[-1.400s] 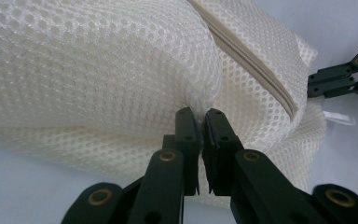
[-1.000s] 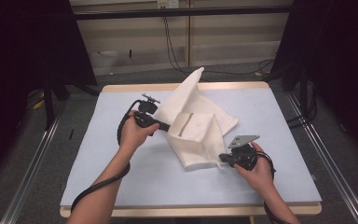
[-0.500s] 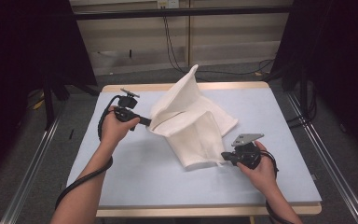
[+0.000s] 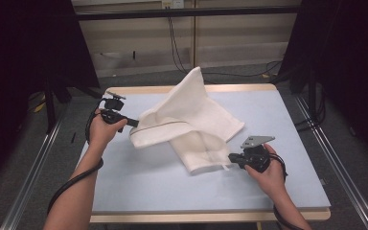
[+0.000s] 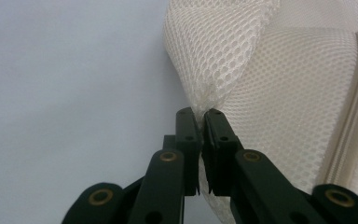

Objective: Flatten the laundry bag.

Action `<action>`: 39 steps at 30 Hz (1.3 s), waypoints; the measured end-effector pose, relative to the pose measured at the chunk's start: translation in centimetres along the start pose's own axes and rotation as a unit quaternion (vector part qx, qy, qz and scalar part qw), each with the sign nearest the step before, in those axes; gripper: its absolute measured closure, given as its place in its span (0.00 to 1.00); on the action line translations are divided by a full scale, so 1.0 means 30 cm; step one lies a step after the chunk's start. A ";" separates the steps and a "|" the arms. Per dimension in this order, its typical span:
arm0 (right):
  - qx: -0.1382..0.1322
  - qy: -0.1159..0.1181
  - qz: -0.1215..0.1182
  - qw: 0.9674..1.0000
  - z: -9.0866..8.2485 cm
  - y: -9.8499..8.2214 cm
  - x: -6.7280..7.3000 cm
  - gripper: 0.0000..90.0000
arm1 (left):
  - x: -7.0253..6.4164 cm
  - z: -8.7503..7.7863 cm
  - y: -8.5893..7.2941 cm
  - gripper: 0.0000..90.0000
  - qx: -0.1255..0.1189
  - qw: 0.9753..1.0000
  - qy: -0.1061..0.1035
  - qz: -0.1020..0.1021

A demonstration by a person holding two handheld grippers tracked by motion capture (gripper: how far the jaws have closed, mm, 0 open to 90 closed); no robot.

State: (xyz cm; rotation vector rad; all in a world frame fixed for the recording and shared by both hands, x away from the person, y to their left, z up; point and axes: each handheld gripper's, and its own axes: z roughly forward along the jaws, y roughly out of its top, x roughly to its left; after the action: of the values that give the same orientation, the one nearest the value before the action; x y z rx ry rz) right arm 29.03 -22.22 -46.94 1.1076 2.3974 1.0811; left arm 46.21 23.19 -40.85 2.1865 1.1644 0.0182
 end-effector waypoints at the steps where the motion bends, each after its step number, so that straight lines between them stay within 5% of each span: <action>1: -0.001 -0.001 0.001 1.000 0.000 0.000 0.000 0.94 | 0.004 0.000 -0.001 0.95 -0.004 1.000 0.004 0.000; 9: -0.012 -0.018 0.030 0.999 -0.003 -0.005 -0.007 0.66 | 0.029 0.003 0.004 0.95 -0.016 1.000 0.013 -0.006; 21: -0.016 -0.018 0.054 0.998 0.028 0.001 -0.005 0.47 | 0.052 -0.001 -0.011 0.96 -0.015 1.000 0.021 -0.012; 26: -0.010 0.007 0.040 0.999 0.040 0.013 0.011 0.78 | 0.064 -0.013 -0.020 0.97 -0.025 0.999 0.022 -0.023; 27: -0.007 0.009 0.030 0.999 0.039 0.018 0.015 0.87 | 0.068 -0.015 -0.022 0.97 -0.016 1.000 0.021 -0.011; 29: -0.012 0.016 0.026 0.999 0.035 0.026 0.021 0.91 | 0.063 -0.011 -0.029 0.95 -0.023 0.999 0.020 -0.022; 30: -0.015 0.013 0.022 1.000 0.034 0.028 0.024 0.92 | 0.061 -0.013 -0.031 0.91 -0.030 0.999 0.025 -0.031; 34: -0.013 0.017 0.020 1.000 0.030 0.028 0.025 0.94 | 0.047 -0.027 -0.029 0.49 -0.054 0.998 0.030 -0.032; 39: -0.016 0.020 0.020 0.999 0.031 0.026 0.023 0.95 | -0.012 -0.045 -0.028 0.28 -0.066 0.998 0.010 -0.019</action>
State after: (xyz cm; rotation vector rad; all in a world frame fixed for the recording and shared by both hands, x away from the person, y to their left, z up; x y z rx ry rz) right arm 29.47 -20.89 -46.96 1.1382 2.3881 1.1609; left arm 44.96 23.97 -40.16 2.0518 1.1818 0.0987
